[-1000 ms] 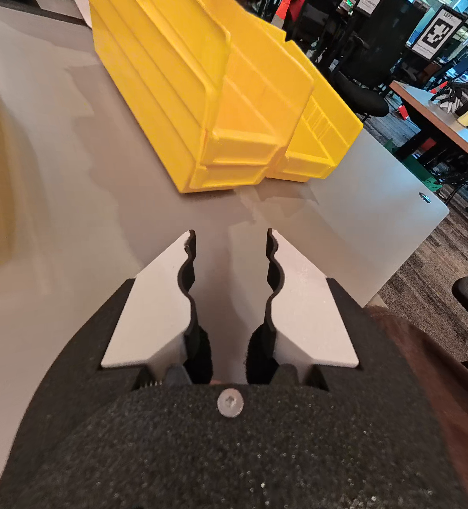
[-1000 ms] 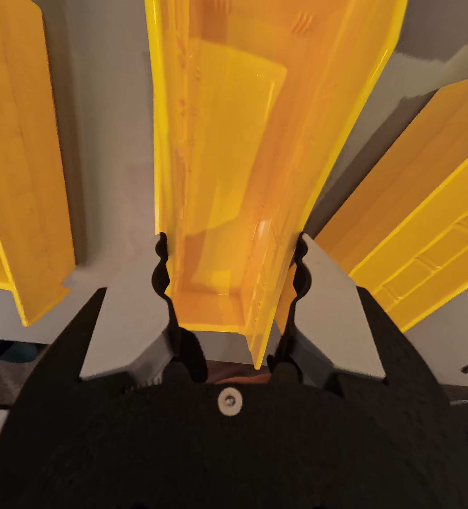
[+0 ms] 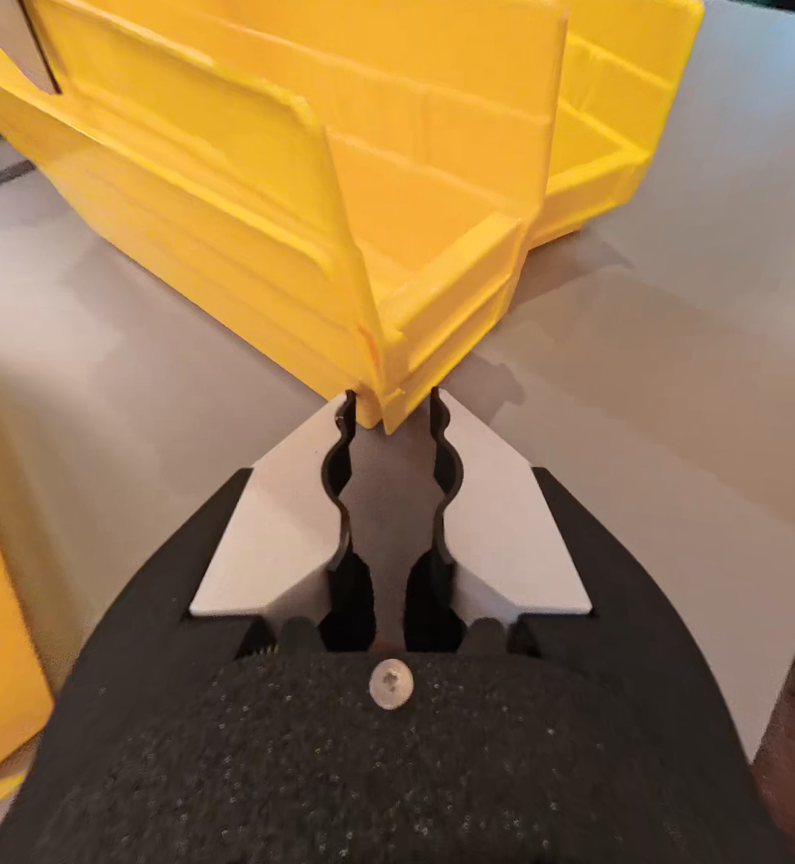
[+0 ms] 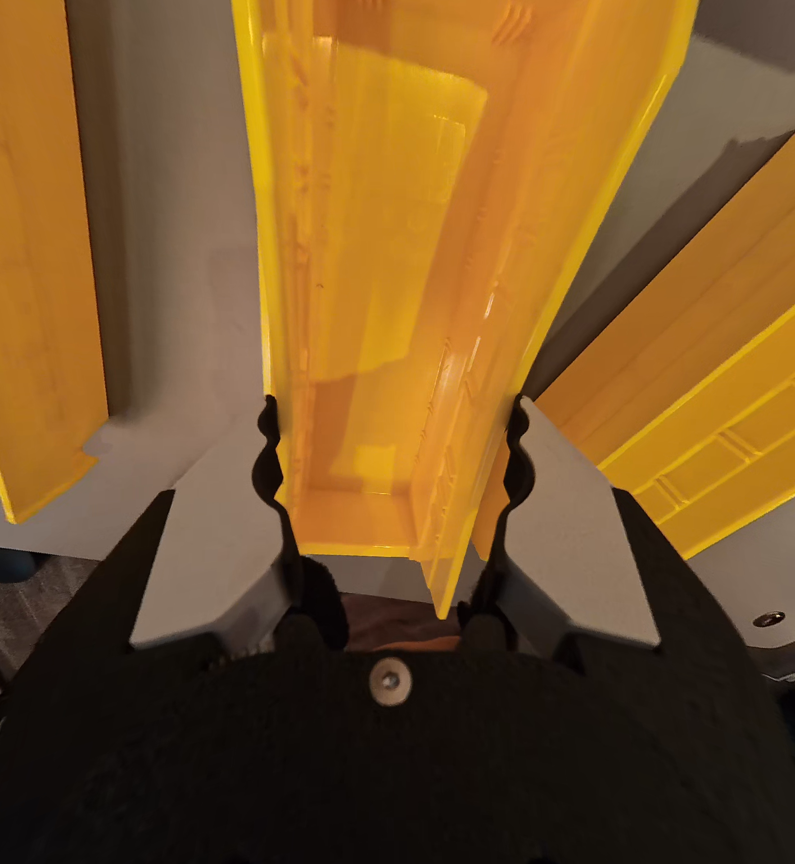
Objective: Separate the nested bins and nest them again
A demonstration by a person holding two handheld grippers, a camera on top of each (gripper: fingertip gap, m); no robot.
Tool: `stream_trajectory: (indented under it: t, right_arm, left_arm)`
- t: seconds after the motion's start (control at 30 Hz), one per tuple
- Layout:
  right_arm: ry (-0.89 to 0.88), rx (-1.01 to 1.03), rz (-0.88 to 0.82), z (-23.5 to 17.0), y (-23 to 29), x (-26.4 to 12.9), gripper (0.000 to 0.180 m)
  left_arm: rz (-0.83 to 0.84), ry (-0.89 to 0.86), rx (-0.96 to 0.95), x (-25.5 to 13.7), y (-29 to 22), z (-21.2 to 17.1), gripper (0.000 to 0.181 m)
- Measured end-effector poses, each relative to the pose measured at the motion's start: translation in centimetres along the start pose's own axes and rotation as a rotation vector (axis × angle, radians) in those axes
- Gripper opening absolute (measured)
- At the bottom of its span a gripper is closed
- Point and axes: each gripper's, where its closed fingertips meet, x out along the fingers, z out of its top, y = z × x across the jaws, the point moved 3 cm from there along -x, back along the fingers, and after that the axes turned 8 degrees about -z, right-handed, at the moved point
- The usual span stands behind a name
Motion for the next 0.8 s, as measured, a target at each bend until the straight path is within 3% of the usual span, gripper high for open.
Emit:
stream_trajectory:
  t: [0.4,0.53,0.8]
  right_arm:
    - [0.047,-0.003,-0.025,0.1,-0.5,-1.4,0.095]
    - [0.058,-0.013,-0.016,0.1,-0.9,-2.4,0.095]
    - [0.018,-0.023,-0.004,0.6,-0.8,-1.8,0.102]
  left_arm:
    - [-0.021,0.007,-0.016,0.7,1.4,0.1,0.019]
    - [-0.053,-0.008,-0.025,0.7,1.3,0.3,0.006]
    - [-0.070,-0.002,-0.015,0.9,0.9,0.3,0.006]
